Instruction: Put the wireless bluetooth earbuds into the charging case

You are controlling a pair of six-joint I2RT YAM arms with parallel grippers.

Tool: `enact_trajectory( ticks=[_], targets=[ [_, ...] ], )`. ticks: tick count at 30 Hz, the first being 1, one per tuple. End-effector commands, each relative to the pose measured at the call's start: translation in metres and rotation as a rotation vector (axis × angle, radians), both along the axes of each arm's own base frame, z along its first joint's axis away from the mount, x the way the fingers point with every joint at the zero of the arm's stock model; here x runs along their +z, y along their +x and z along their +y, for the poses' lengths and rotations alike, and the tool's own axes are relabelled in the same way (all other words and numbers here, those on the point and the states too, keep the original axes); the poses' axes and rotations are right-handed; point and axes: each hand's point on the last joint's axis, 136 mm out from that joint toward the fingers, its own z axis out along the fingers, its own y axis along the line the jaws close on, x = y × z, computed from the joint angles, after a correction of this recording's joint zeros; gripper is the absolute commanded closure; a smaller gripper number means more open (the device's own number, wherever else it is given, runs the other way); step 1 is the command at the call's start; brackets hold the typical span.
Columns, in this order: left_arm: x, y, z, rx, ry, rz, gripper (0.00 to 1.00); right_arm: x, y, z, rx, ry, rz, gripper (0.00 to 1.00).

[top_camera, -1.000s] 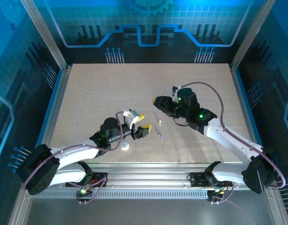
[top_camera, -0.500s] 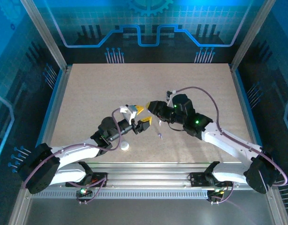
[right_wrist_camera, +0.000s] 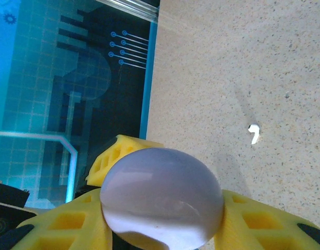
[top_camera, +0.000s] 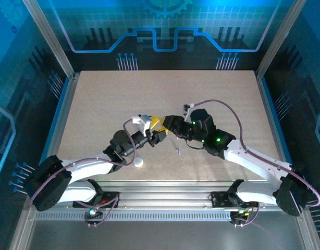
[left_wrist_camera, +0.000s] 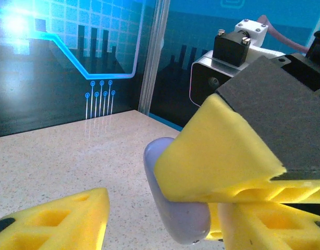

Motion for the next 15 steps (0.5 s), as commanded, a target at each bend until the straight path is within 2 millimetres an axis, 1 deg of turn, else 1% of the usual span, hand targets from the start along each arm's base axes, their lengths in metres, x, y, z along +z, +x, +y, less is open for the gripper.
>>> enact_trajectory(
  ticks=[1, 4, 7, 10, 12, 15],
  targets=[
    [0.0245, 0.0014, -0.0009, 0.007, -0.076, -0.045, 0.43, 0.0132, -0.0066, 0.0042, 0.011, 0.035, -0.034, 0.55],
    [0.025, 0.0028, -0.0004, 0.014, -0.077, -0.045, 0.43, 0.014, -0.0079, 0.0062, 0.02, 0.037, -0.034, 0.55],
    [0.0233, 0.0028, -0.0005, 0.013, -0.075, -0.04, 0.46, 0.0156, -0.0098, 0.0092, 0.032, 0.045, -0.035, 0.55],
    [0.0226, 0.0024, -0.0005, 0.011, -0.078, -0.037, 0.53, 0.0161, -0.0118, 0.0111, 0.044, 0.047, -0.034, 0.55],
    [0.0221, 0.002, 0.0, 0.011, -0.076, -0.038, 0.6, 0.0165, -0.0129, 0.012, 0.049, 0.049, -0.033, 0.55],
    [0.0237, 0.0012, 0.0001, 0.008, -0.078, -0.041, 0.65, 0.015, -0.0147, 0.0129, 0.061, 0.045, -0.029, 0.55]
  ],
)
